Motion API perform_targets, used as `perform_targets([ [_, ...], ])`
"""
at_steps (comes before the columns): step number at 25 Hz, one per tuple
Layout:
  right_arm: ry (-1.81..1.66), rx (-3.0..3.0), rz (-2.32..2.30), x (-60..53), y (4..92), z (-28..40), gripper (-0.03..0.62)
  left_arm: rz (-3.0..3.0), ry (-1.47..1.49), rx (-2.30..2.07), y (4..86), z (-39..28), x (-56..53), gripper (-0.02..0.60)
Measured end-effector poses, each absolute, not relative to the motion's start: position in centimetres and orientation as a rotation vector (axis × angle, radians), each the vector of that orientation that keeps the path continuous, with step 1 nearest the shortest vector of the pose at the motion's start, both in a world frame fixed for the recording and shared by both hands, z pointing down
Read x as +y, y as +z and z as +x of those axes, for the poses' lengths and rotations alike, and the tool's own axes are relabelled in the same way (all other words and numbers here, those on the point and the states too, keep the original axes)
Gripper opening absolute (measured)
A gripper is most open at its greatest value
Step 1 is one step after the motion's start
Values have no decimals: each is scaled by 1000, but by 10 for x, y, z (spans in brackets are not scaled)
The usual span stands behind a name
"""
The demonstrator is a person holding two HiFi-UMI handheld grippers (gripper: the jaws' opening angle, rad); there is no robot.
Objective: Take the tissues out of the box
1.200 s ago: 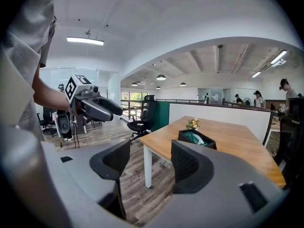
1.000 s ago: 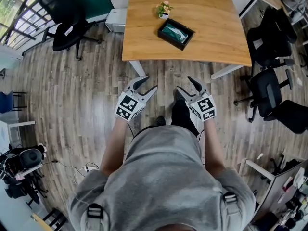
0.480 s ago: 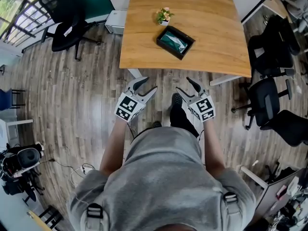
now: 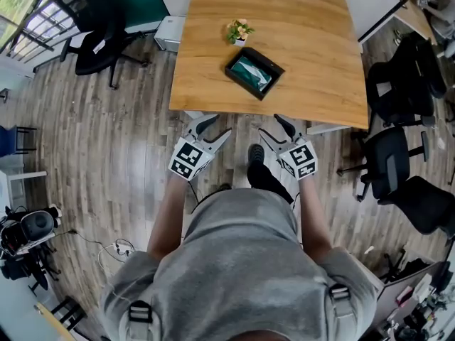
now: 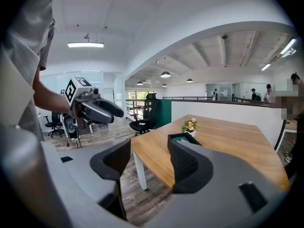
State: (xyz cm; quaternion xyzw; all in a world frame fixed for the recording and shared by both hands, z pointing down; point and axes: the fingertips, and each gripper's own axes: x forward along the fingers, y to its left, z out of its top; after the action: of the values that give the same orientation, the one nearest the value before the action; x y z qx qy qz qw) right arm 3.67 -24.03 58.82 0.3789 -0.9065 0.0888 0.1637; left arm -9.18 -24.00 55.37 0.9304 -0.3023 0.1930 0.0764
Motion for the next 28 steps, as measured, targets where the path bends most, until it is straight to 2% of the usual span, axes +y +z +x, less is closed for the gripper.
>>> perform_targets([
  [28,250,-2632,712,-366,623,64,252,2585,546,-1202,565,-51,-344,218],
])
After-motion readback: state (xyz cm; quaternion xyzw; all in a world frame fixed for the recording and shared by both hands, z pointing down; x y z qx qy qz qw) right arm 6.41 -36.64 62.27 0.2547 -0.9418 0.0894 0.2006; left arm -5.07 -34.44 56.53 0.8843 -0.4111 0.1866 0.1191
